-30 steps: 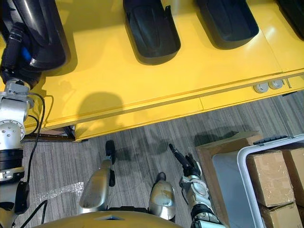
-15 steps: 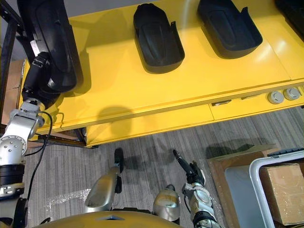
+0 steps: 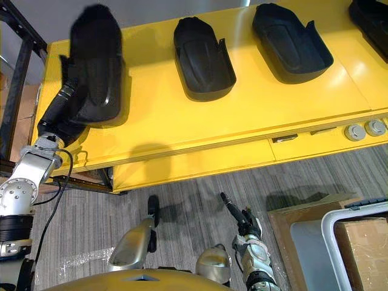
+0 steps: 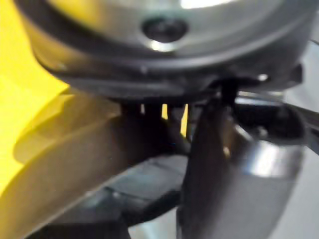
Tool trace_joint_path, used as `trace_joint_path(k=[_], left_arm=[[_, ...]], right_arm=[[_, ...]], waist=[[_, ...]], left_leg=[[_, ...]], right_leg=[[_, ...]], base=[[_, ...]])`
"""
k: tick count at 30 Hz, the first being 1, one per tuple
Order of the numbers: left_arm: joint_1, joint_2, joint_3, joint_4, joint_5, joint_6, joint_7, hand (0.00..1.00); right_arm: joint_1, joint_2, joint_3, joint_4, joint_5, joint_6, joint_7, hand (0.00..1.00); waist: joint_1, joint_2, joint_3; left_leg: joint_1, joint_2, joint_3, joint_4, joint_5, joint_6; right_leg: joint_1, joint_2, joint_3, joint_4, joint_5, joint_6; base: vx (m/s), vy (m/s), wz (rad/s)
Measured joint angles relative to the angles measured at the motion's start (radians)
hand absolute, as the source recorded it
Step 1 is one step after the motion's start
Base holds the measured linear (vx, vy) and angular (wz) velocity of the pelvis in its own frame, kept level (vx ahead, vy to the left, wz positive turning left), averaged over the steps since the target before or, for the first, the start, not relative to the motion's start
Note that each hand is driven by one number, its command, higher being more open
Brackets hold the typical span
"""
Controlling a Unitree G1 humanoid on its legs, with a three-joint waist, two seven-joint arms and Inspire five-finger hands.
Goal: Walk over and take three plastic housings, then place them on the shelf
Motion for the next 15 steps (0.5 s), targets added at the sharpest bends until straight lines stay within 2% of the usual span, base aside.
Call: trace_joint_path(k=[11, 15], left_arm=[[-0.037, 0.000, 0.001, 0.048, -0.003, -0.011, 0.002, 1.00], [-0.041, -0.003, -0.004, 0.065, 0.008, -0.053, 0.003, 1.00]], right_arm=[[0.004, 0.004, 0.004, 0.001, 0.000, 0.000, -0.001, 1.00], [0.003, 0.005, 0.004, 0.002, 0.000, 0.000, -0.003, 1.00]], waist=[[0.002, -0.015, -0.009], [-0.004, -0.030, -0.015]], left_leg=[[0.002, -0.004, 0.001, 0.000, -0.001, -0.001], [0.008, -0.003, 0.002, 0.000, -0.004, -0.003]], right_leg=[[0.011, -0.001, -0.002, -0.013, 0.006, -0.002], [0.014, 0.000, 0.000, -0.013, 0.006, -0.003]], base=[[0.00, 0.000, 0.00], [-0.01, -0.003, -0.01]])
